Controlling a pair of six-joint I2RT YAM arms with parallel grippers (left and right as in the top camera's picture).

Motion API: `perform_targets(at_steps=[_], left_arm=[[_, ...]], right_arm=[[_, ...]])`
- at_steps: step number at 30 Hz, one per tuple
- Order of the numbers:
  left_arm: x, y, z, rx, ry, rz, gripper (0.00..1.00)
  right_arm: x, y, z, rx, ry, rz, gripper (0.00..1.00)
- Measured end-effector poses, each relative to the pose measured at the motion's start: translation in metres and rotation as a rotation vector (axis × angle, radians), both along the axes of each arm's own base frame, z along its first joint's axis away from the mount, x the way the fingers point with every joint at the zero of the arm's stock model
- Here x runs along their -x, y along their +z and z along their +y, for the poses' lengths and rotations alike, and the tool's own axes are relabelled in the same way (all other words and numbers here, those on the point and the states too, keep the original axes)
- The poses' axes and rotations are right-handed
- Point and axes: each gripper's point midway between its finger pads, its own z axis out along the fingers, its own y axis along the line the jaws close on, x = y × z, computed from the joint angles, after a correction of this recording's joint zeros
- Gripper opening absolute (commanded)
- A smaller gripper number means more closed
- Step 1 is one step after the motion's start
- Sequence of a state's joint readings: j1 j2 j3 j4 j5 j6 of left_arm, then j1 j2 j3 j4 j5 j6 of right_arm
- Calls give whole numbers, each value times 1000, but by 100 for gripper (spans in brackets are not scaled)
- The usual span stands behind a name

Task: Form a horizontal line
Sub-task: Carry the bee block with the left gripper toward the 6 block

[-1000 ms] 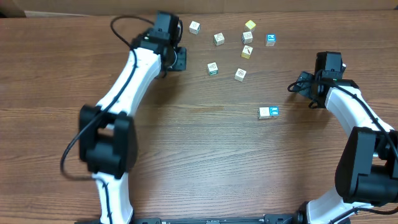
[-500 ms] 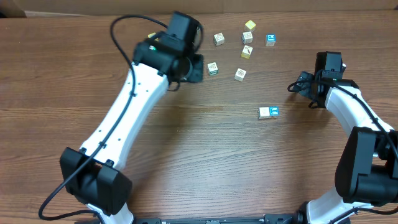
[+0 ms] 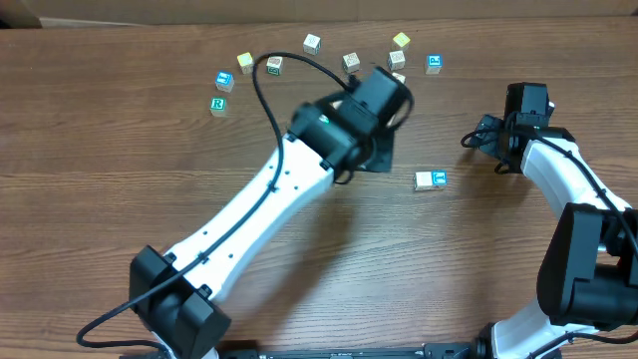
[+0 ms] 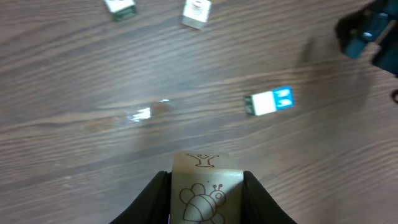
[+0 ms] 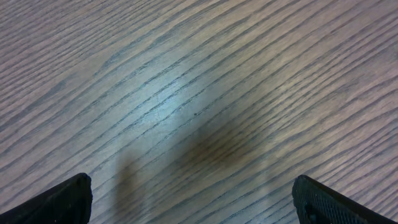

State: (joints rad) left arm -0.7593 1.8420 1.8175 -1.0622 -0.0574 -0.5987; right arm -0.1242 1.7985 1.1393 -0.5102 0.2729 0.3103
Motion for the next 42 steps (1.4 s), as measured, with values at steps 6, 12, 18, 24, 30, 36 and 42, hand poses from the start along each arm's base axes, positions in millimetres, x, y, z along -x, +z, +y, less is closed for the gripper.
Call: perform_targets(at_steps=[6,12,18,24,30,36,42], left_arm=[[11,2,-17,23,20,-6,25],[14,-5,-24,22,33,7,24],[11,-38,-28,-17,76,68,24],[6,-73,-34,-50,110,117,23],[-3,-101,-43,-62,114,129,24],[-9,-130,-50,-81,114,145,24],[-10,-146,-51,-98,115,159,24]], right_arm=[[0,0,0,0,0,0,100],[0,0,0,0,0,0,100],[0,0,0,0,0,-1,100],[0,0,0,0,0,0,100],[0,0,0,0,0,0,100],[0,0,0,0,0,0,100],[0,0,0,0,0,0,100]])
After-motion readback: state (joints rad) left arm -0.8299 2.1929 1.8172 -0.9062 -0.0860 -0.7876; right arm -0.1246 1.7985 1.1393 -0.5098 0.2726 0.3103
